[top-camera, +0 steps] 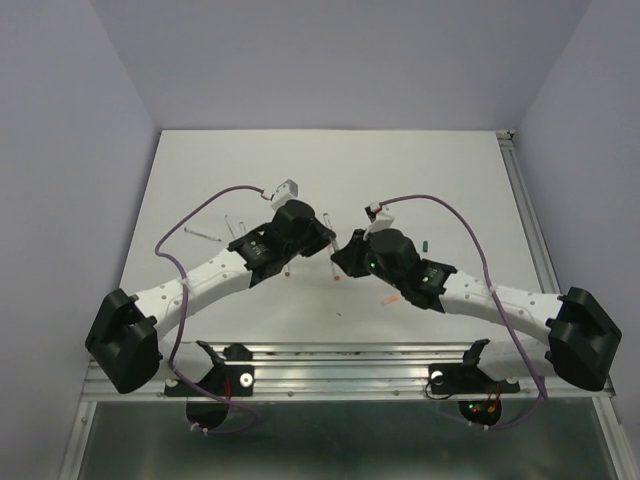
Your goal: Open the pen caps
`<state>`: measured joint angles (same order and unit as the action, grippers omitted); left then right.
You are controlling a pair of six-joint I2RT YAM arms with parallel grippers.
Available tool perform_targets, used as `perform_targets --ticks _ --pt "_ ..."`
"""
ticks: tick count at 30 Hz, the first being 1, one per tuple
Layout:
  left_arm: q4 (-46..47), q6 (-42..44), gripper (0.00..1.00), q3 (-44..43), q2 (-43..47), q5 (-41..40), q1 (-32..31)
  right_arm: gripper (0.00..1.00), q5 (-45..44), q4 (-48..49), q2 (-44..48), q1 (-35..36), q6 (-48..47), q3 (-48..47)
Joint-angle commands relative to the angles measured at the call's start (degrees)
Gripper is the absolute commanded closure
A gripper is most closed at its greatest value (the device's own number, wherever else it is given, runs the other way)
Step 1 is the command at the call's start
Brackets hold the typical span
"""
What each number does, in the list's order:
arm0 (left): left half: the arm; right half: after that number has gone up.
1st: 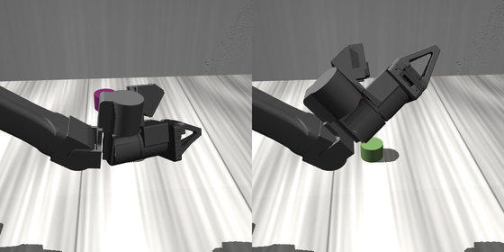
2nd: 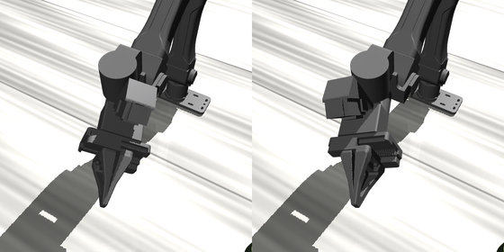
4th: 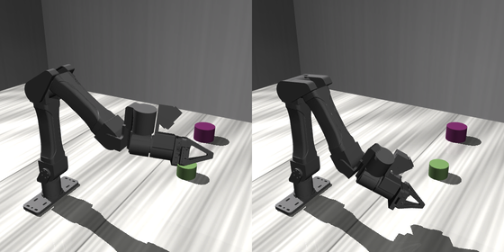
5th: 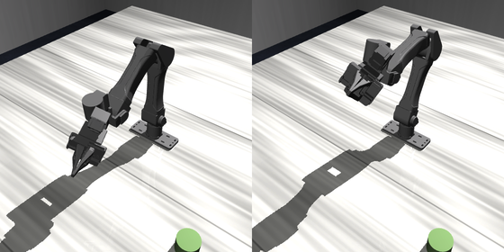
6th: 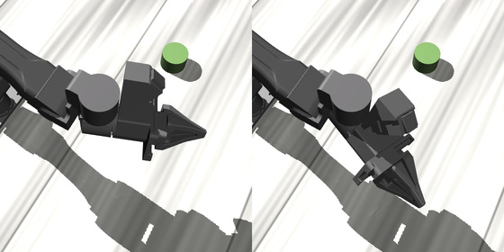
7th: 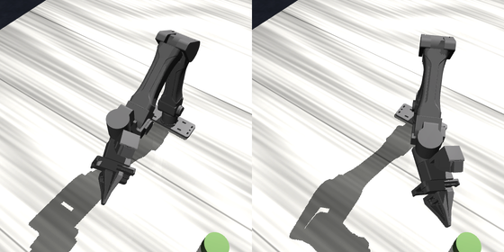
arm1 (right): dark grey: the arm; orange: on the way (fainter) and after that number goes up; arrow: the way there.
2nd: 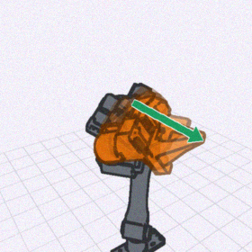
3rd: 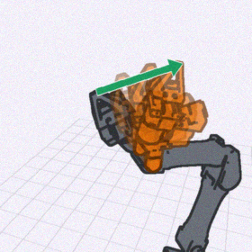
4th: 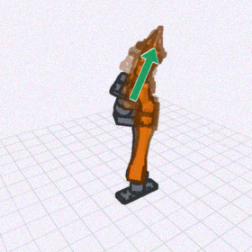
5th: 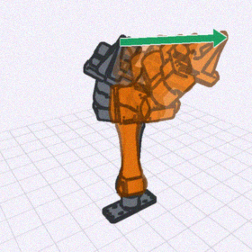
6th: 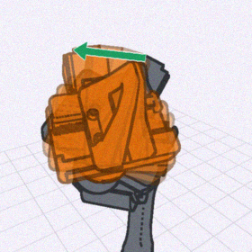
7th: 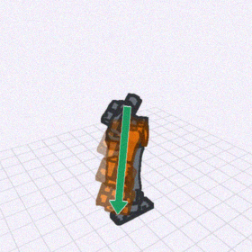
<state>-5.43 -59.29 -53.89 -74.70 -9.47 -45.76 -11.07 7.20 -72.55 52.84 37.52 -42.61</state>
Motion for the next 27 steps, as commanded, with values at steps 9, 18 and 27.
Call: perform_targets --ticks 9,18,27 --pt "6.4 4.4 1.0 -1.3 -5.4 -0.4 9.1 0.99 10.8 2.7 8.6 -0.1 6.5 7.5" --pt "5.7 5.1 1.0 -4.6 -10.6 -2.4 15.5 0.99 22.6 6.7 14.1 0.1 12.2 16.4" --pt "1.9 9.5 1.0 -4.0 -8.3 -2.7 17.5 0.99 8.5 -10.7 16.3 -0.1 11.4 13.1"
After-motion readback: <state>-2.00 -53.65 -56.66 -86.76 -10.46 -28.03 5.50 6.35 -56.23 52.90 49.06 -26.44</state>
